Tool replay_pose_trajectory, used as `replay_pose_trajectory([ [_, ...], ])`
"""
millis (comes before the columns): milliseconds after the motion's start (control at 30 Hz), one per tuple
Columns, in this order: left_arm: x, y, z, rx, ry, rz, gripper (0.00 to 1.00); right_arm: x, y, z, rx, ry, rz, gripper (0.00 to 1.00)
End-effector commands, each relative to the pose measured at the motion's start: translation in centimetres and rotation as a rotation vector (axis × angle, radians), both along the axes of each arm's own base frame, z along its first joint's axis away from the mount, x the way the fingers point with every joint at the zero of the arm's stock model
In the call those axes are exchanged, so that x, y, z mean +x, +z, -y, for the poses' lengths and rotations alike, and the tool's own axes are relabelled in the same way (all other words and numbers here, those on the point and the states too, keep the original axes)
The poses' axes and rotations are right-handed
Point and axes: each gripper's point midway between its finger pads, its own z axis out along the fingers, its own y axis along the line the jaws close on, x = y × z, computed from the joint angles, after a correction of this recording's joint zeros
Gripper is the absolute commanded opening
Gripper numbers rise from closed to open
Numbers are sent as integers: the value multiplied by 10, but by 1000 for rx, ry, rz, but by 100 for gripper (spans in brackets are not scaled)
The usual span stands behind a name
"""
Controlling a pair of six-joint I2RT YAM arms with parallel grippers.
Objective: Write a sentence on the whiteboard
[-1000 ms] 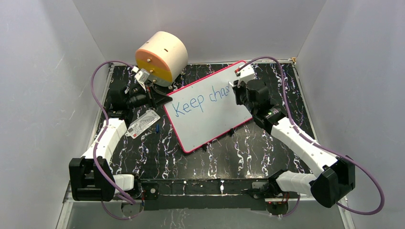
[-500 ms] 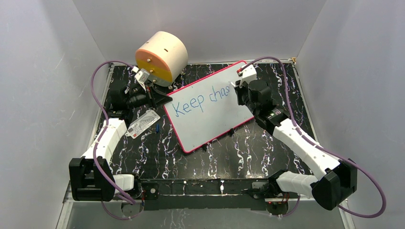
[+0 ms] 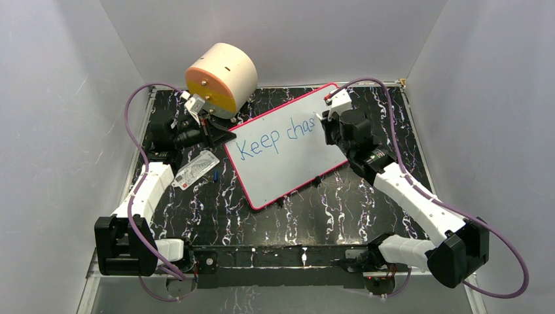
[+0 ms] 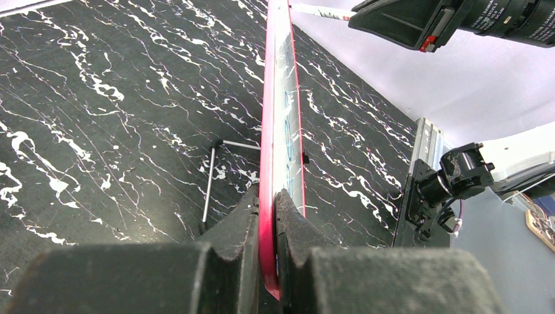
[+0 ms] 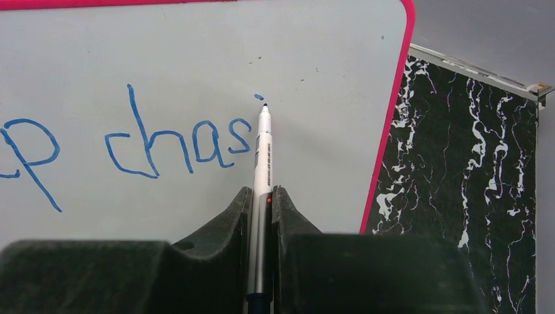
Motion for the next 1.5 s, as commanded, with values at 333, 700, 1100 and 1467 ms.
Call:
replay_pose_trajectory([
  [333,-12,-20,10,40,-77,-1,0,-1,-10,-1,11,5,-28,0],
  [700,-12,-20,10,40,-77,0,0,-11,-25,3,7,2,-82,0],
  [1100,-11,-20,10,42,-69,-2,0,-10,-11,7,15,-18,-45,0],
  [1467,-11,-20,9,43,-67,-3,0,4,14,10,45,-48,29,0],
])
